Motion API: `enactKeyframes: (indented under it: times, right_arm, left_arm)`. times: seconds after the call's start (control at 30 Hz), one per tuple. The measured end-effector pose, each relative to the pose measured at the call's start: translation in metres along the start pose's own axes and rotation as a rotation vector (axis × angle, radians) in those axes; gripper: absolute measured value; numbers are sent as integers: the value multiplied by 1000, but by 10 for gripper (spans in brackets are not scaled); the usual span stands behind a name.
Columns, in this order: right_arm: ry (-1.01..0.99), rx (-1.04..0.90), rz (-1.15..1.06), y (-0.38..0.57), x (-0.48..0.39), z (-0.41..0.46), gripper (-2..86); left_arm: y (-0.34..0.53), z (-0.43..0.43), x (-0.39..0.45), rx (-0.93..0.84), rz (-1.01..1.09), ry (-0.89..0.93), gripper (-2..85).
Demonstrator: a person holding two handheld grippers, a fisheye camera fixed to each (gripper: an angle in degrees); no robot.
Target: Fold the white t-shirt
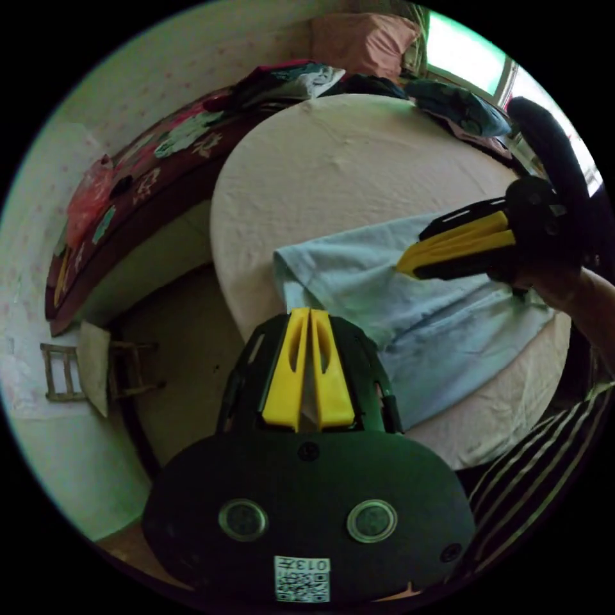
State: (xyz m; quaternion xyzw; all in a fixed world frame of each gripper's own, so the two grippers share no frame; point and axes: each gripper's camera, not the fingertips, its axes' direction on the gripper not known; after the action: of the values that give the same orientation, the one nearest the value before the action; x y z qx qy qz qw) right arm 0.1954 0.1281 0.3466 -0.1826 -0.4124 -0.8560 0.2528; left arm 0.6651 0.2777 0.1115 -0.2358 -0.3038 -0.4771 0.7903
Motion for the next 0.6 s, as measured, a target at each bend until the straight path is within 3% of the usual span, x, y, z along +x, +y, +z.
enactKeyframes:
  times: [0.2,0.43,0.6]
  right_arm:
    - [12,104,-171,-46,4,-29,32]
    - [8,-46,-392,-122,-7,3,89]
    - [18,-154,-475,-150,-19,24,87]
  left_arm:
    - [79,-15,-49,22,-168,188,72]
    - [132,13,-51,-56,-275,375,118]
    - [127,23,-52,-69,-307,367,96]
